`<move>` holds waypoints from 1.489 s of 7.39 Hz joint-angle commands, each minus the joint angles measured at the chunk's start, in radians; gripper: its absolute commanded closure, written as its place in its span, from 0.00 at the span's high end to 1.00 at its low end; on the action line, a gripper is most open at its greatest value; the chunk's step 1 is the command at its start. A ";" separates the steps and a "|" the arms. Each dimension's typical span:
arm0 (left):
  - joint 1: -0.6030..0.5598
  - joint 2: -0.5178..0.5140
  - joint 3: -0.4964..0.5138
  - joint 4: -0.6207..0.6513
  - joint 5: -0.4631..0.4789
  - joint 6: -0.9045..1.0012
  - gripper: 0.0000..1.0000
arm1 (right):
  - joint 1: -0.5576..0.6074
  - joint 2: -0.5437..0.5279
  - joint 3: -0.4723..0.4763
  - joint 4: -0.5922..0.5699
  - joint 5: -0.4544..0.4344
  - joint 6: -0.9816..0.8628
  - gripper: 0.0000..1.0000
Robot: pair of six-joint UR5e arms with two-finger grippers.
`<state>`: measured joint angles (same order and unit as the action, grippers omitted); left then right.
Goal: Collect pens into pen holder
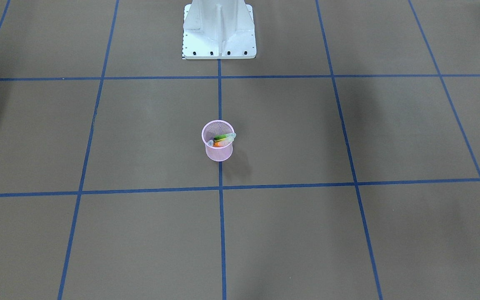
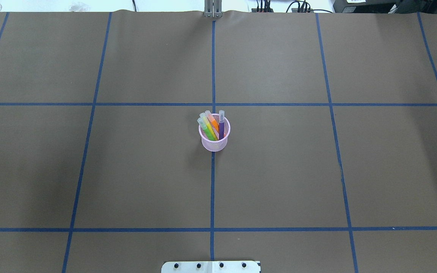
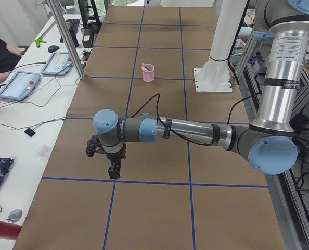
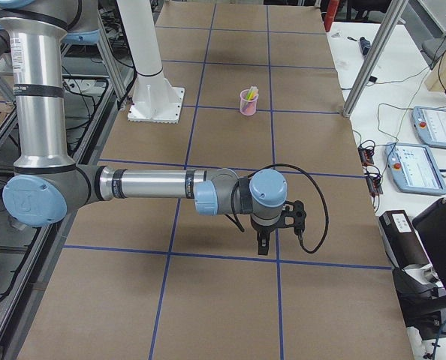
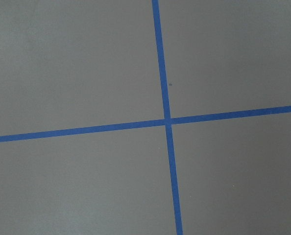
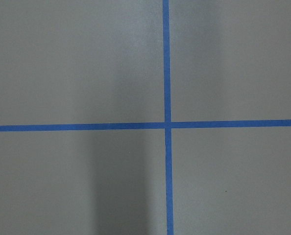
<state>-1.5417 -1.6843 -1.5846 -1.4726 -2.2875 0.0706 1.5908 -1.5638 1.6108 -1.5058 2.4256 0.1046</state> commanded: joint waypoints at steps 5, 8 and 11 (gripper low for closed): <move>-0.006 0.032 0.002 -0.011 -0.006 0.017 1.00 | -0.002 0.002 0.000 -0.001 0.000 0.009 0.99; -0.031 0.060 0.000 -0.018 -0.007 0.067 1.00 | -0.002 0.002 0.001 -0.001 0.001 0.009 0.99; -0.032 0.060 0.002 -0.017 -0.007 0.060 1.00 | -0.002 0.002 0.000 -0.001 0.001 0.009 0.99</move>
<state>-1.5732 -1.6251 -1.5843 -1.4899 -2.2948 0.1333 1.5892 -1.5616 1.6113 -1.5064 2.4267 0.1135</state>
